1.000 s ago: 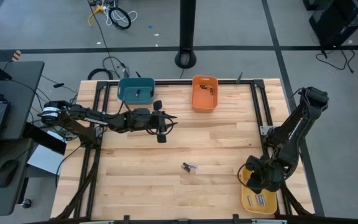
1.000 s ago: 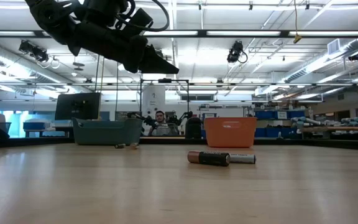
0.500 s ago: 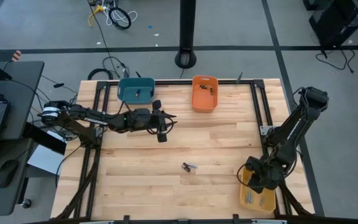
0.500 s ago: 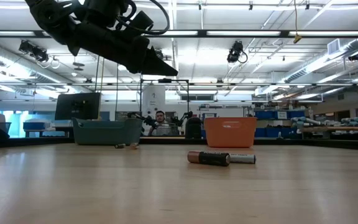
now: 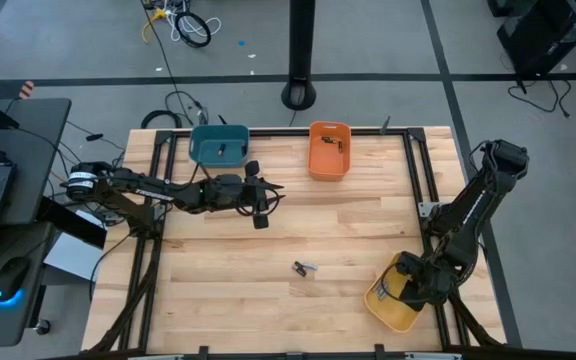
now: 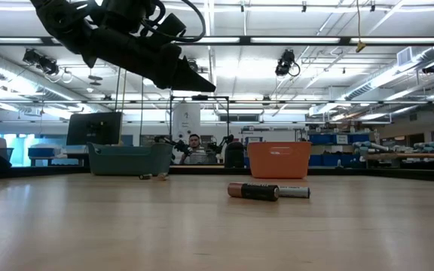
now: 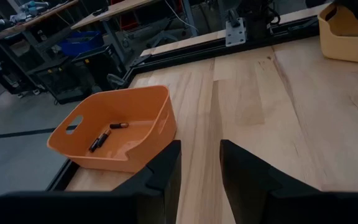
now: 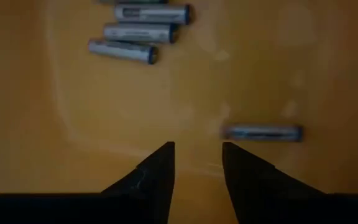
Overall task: Sort batteries
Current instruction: Put the small black battery into the orange bin
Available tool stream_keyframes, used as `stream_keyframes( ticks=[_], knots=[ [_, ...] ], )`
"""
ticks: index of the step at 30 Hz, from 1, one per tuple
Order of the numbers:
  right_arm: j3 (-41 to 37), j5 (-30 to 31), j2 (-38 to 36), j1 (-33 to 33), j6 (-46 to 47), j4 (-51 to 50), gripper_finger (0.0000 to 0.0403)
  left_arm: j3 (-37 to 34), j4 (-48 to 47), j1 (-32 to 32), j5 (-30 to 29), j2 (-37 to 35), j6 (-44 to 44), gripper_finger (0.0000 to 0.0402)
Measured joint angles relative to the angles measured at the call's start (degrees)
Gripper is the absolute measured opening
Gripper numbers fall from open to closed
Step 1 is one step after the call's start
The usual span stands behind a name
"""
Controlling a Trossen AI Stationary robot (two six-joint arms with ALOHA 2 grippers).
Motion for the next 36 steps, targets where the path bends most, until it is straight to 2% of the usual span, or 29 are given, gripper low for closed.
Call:
stream_keyframes(
  ticks=[7, 12, 17, 24, 30, 36],
  knots=[
    [3.48, 1.11, -0.02, -0.81, 0.06, -15.76, 0.0145, 0.00, -0.04, 0.00, -0.12, 0.01, -0.11, 0.0118],
    [3.50, 4.28, -0.02, -3.47, -1.83, -20.66, 0.0136, 0.00, -0.38, 0.00, -0.13, 0.00, -0.11, 0.0118],
    [3.52, 10.54, -0.02, -8.32, -8.66, -22.73, 0.0097, 0.00, -0.92, 0.00, -0.14, 0.02, -0.11, 0.0118],
    [3.52, 16.64, -0.02, -16.51, -17.31, -21.80, 0.0011, 0.00, -0.94, 0.00, -0.51, 0.02, -0.17, 0.0118],
    [3.52, 20.00, -0.02, -20.97, -27.58, -15.38, 0.0022, 0.00, -0.98, 0.00, -0.51, 0.02, -0.20, 0.0118],
    [3.52, 18.63, -0.02, -23.04, -38.57, -3.45, 0.0007, 0.00, -0.99, 0.00, -0.51, 0.02, -0.40, 0.0118]
  ],
)
